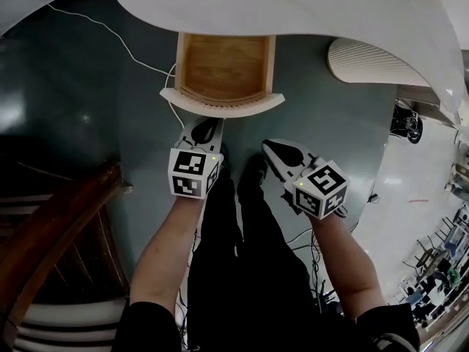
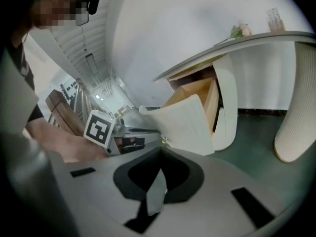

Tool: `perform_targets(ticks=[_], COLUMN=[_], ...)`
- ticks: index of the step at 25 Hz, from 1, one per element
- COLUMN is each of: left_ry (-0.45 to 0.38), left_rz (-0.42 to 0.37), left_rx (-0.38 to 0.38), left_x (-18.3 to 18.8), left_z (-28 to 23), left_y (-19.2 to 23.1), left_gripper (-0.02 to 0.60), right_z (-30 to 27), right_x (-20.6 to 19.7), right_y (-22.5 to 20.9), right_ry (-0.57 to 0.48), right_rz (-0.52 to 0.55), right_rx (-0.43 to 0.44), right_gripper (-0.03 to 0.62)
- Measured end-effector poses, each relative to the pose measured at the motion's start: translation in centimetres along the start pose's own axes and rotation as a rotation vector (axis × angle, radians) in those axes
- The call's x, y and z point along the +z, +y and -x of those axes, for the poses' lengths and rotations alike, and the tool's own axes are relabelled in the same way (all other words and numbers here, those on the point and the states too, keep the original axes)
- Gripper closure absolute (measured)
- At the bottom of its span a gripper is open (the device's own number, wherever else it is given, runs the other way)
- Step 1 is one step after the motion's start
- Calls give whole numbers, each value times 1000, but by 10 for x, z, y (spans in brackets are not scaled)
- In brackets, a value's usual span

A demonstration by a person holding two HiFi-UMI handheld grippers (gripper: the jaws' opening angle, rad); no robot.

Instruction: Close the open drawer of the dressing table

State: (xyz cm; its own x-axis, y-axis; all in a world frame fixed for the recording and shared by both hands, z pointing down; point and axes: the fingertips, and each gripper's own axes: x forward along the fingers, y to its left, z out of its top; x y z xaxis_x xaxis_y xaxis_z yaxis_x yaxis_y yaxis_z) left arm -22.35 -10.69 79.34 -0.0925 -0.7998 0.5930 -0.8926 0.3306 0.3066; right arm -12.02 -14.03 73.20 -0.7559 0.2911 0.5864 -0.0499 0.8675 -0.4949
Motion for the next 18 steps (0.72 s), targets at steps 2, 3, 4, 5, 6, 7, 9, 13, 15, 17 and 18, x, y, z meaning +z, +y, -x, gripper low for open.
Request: perform_targets(ticks=[2, 3, 4, 5, 6, 7, 9, 13, 15, 17, 18], left_ry=[-1, -4, -11, -21, -30, -34, -30, -46, -58, -81, -102], left_rz=[-15, -21, -26, -32, -39, -49, -70, -109, -127, -125, -121], left_rx=[-16, -24, -30, -35, -39, -42, -47, -52, -48, -50, -54], left_x=[10, 16, 22, 29, 36, 42, 49, 70, 78, 87, 93], left_z=[-8, -12, -15, -18, -21, -24, -29, -48, -55, -62, -66], left_y=[5, 8, 11, 15, 18, 21, 24, 30, 35, 40, 42], left_gripper=[574, 574, 572, 572, 572, 572, 574, 574, 574, 572, 572], right_z=[-3, -5, -7, -10, -13, -15, -20, -29, -30, -28, -27], right_x=[7, 11, 15, 20, 24, 29, 34, 51, 52, 47, 45], right_y=[-3, -5, -6, -7, -8, -9, -11, -22, -24, -28, -33], right_ry=[-7, -9, -12, -16, -24, -32, -51, -112, -129, -125, -119], right_rz=[0, 1, 3, 5, 8, 9, 5, -19, -44, -57, -56], right_rx=[-12, -19, -25, -31, -36, -41, -52, -77, -75, -76, -83], right_gripper=[588, 588, 588, 588, 588, 588, 588, 588, 588, 588, 588])
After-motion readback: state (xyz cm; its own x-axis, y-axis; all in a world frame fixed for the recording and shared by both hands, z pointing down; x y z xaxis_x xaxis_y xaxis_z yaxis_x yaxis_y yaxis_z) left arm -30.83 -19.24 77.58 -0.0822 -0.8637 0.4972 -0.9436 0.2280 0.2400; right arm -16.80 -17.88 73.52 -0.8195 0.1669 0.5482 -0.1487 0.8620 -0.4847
